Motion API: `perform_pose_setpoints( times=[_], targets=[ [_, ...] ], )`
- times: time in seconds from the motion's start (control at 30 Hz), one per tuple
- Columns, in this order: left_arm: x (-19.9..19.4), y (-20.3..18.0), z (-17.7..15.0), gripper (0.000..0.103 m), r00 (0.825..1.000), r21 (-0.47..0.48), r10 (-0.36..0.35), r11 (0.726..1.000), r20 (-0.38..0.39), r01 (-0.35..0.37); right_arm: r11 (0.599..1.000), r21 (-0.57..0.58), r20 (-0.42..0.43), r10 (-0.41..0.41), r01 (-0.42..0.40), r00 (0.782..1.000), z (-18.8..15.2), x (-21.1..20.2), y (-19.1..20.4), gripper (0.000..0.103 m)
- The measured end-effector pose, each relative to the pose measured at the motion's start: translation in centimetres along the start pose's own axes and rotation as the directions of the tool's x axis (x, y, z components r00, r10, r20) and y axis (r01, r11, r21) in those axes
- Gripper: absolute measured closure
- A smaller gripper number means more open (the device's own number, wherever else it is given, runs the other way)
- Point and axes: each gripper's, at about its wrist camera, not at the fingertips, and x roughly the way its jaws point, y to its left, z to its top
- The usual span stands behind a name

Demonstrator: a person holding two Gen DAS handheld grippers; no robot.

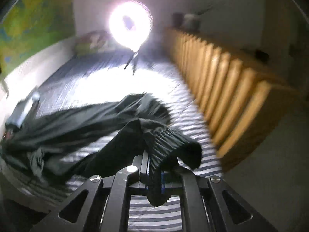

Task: Fold large clothes
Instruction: 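Grasp the pant cuff with the right gripper while the left gripper holds the waistband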

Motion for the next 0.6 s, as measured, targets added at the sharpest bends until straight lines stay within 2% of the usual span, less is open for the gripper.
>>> perform_pose_setpoints(
  times=[0.1,0.17,0.23,0.27,0.33,0.43,0.5,0.6],
  targets=[
    [1.2,0.8,-0.1,0.090,0.999,-0.006,0.035,0.999,-0.028,-0.036,0.992,0.032,-0.035,-0.122,0.123,0.992,0.7,0.8,-2.6,0.096],
    [2.1,1.2,-0.7,0.089,0.998,-0.012,0.047,0.999,-0.041,-0.047,0.977,-0.022,-0.136,-0.212,0.211,0.968,0.0,4.4,-3.3,0.096],
    [2.9,1.5,-1.7,0.089,0.996,-0.006,0.047,0.999,-0.069,-0.048,0.961,-0.092,-0.232,-0.274,0.260,0.933,-1.3,7.8,-3.3,0.094],
    [3.2,1.5,-2.2,0.089,0.996,0.008,0.052,0.999,-0.078,-0.051,0.961,-0.115,-0.290,-0.276,0.253,0.916,-2.3,9.9,-3.3,0.090],
    [3.4,1.7,-3.1,0.089,0.994,0.029,0.060,0.998,-0.095,-0.058,0.964,-0.130,-0.350,-0.264,0.233,0.899,-3.7,11.9,-3.0,0.089],
    [3.5,1.5,-4.3,0.088,0.989,0.087,0.059,0.995,-0.134,-0.048,0.967,-0.155,-0.376,-0.248,0.203,0.893,-5.2,13.4,-1.6,0.081],
    [3.3,1.4,-4.7,0.078,0.985,0.125,0.067,0.991,-0.157,-0.047,0.964,-0.201,-0.369,-0.241,0.176,0.898,-5.7,13.8,0.1,0.063],
    [2.1,2.0,-4.6,0.055,0.980,0.135,0.096,0.988,-0.172,-0.073,0.960,-0.228,-0.347,-0.235,0.162,0.908,-6.9,13.3,0.9,0.059]
  ],
)
